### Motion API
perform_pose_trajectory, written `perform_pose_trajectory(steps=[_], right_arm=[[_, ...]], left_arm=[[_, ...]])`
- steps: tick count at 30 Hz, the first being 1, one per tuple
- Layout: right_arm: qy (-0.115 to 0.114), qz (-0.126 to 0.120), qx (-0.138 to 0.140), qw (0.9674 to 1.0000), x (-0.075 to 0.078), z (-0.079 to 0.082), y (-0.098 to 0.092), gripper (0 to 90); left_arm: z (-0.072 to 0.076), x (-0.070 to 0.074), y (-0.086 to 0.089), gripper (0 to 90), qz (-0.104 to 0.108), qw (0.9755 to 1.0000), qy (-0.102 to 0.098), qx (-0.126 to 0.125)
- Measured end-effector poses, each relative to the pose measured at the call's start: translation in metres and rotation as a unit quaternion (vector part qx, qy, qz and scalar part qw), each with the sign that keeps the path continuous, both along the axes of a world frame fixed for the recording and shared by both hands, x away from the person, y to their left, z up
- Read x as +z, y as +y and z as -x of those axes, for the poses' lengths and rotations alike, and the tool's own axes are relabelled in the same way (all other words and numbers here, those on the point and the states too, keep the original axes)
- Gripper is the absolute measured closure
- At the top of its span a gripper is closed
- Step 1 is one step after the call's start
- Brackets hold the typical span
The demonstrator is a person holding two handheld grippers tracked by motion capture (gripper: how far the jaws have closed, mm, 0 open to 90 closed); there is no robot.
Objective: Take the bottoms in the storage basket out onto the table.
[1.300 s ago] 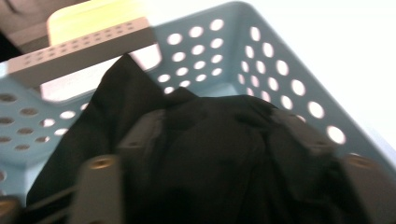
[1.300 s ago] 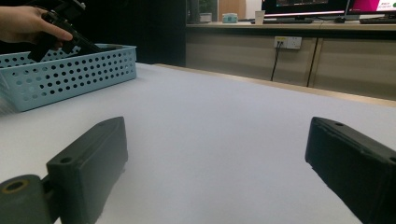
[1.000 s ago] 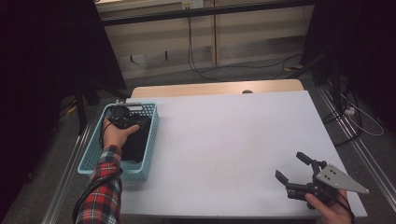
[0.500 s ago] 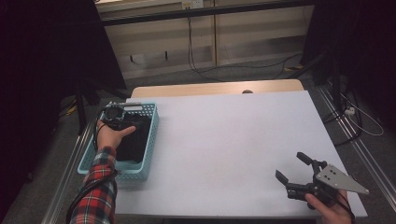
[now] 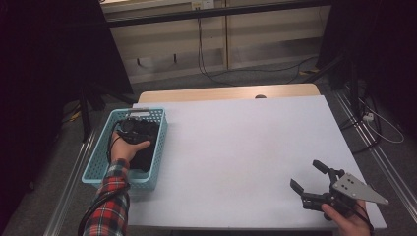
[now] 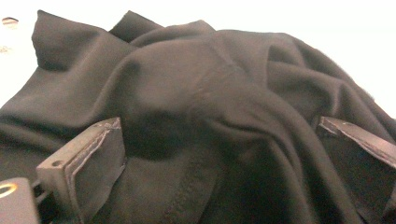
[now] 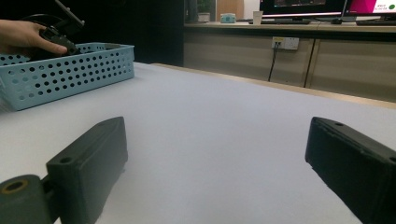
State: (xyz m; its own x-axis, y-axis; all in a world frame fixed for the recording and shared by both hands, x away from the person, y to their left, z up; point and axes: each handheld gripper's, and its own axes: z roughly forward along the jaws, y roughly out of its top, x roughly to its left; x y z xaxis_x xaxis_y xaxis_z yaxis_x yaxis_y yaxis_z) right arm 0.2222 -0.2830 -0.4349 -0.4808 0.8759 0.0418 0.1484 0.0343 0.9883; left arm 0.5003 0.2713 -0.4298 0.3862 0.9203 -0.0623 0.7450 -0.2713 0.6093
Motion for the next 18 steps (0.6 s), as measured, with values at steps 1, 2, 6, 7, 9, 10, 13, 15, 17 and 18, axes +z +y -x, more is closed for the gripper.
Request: perform_pose_trajectory(steps=[1,2,6,7,9,10,13,15,17,18], right_arm=[[0.0,0.0,0.001,1.0,0.0,0.0,0.0,5.3],[0.0,0.0,0.001,1.0,0.0,0.0001,0.0,5.3],[0.002,0.0,0.001,1.0,-0.0002,0.0001,-0.0001,5.3],[0.002,0.0,0.001,1.0,-0.0003,0.0,-0.0001,5.3],[0.003,0.001,0.001,1.0,-0.0003,0.0,-0.0002,5.3],[0.003,0.002,0.003,1.0,-0.0003,0.0,-0.0003,5.3],[0.003,0.005,0.004,1.0,-0.0006,-0.0003,0.0002,5.3],[0.003,0.005,0.004,1.0,-0.0005,-0.0001,0.0003,5.3],[0.004,0.007,0.005,1.0,-0.0007,-0.0003,-0.0001,5.3],[0.004,0.007,0.005,1.0,-0.0007,-0.0003,-0.0001,5.3]], left_arm=[[-0.0013,-0.0034,-0.0015,1.7,-0.001,1.0,0.002,0.004],[-0.0013,-0.0034,-0.0015,1.2,-0.001,1.0,0.002,0.004],[-0.0034,-0.0063,-0.0027,0.8,-0.021,0.9996,0.001,-0.019],[-0.0038,-0.0069,-0.0025,0.8,-0.026,0.9994,0.004,-0.022],[-0.0036,-0.009,-0.0024,0.9,-0.03,0.9992,0.006,-0.024],[-0.0035,-0.0096,-0.0017,1.0,-0.031,0.9992,0.008,-0.023],[-0.0029,-0.0114,-0.0011,1.6,-0.029,0.9994,0.008,-0.02],[-0.0028,-0.0113,-0.0019,2.5,-0.03,0.9994,0.01,-0.016],[-0.0032,-0.0113,-0.0026,3.0,-0.035,0.9992,0.014,-0.016],[-0.0032,-0.0113,-0.0026,3.1,-0.035,0.9992,0.014,-0.016]])
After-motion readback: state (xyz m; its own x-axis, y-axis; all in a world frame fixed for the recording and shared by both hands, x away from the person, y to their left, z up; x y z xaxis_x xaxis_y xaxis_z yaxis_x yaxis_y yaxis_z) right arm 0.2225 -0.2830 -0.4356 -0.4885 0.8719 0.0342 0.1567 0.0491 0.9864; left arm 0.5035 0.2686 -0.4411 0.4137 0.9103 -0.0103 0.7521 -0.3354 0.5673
